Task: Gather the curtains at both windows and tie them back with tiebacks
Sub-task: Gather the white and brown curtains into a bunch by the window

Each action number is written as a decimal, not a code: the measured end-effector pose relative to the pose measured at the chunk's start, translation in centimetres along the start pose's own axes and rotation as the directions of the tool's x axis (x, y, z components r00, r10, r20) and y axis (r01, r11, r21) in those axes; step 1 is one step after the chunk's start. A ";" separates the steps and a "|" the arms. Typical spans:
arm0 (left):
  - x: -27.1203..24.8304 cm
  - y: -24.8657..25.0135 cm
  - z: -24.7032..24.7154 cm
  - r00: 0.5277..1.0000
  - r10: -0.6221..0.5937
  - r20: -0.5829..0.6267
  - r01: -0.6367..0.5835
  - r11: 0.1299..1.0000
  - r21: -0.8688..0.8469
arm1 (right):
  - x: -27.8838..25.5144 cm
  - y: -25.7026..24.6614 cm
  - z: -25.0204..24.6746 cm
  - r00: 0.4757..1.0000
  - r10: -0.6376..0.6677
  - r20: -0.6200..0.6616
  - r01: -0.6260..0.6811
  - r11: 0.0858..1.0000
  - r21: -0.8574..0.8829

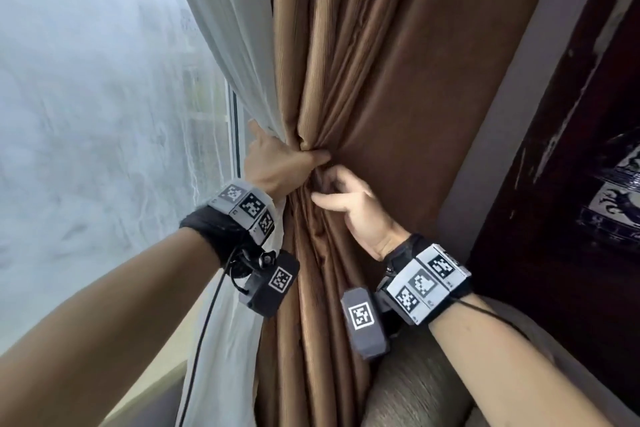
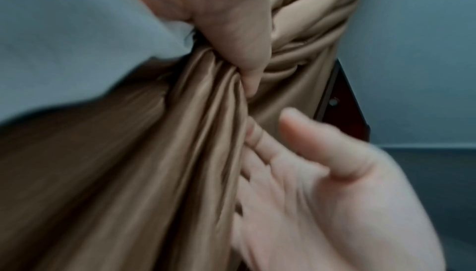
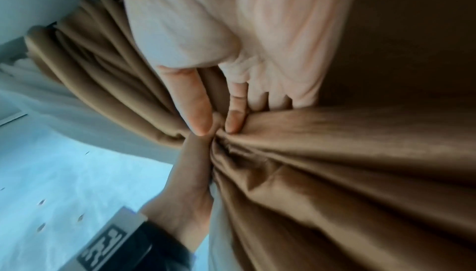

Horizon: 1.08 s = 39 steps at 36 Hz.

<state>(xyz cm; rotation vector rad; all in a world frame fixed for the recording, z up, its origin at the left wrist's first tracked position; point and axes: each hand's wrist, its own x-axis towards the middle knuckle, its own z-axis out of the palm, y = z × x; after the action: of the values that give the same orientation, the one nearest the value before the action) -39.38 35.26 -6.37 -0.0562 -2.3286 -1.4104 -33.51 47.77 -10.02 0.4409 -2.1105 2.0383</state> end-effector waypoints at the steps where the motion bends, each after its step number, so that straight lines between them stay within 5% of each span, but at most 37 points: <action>1: 0.3 -0.1 0.0 1.000 -0.025 -0.011 0.025 1.000 -0.004 | -0.1 -0.1 -0.6 1.000 0.026 0.012 -0.026 0.999 0.039; 4: 1.0 -0.1 0.0 0.998 -0.062 -0.013 0.062 0.998 -0.030 | -0.1 -0.1 -2.6 0.992 0.129 -0.006 -0.128 0.984 0.122; 6: 1.4 -0.3 0.0 0.998 -0.058 0.007 0.058 0.997 -0.046 | 0.2 0.3 -4.1 0.976 0.161 -0.147 -0.141 0.981 0.136; 10: 2.2 -0.7 0.2 0.998 -0.055 0.041 0.058 0.995 -0.077 | 2.0 2.3 -8.4 0.807 0.139 -0.574 -0.163 0.987 0.010; 13: 3.0 -0.8 0.4 0.995 -0.076 0.062 0.082 0.992 -0.097 | 3.1 3.1 -11.4 0.734 0.186 -0.653 -0.255 0.967 -0.012; 18: 3.6 -0.8 0.6 0.994 -0.074 0.082 0.078 0.995 -0.056 | 4.2 3.3 -12.8 0.736 0.250 -0.629 -0.334 0.943 -0.017; 25: 3.1 -0.6 0.2 0.995 -0.061 0.079 0.066 0.996 -0.066 | 6.3 3.3 -12.6 0.715 0.252 -0.652 -0.257 0.962 0.091; 33: 2.5 -0.1 0.2 0.997 -0.054 0.049 0.058 0.993 -0.102 | 7.8 1.3 -9.6 0.864 0.188 -0.467 -0.172 0.982 0.076; 39: 2.1 -0.2 0.2 0.996 -0.083 0.032 0.085 0.992 -0.095 | 9.9 1.9 -12.0 0.854 0.204 -0.479 -0.191 0.979 0.077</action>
<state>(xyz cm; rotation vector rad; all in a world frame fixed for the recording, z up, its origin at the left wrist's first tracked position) -41.44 35.01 -5.86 -0.0056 -2.3084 -1.5719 -44.35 58.87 -8.00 -0.2823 -1.8739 2.0085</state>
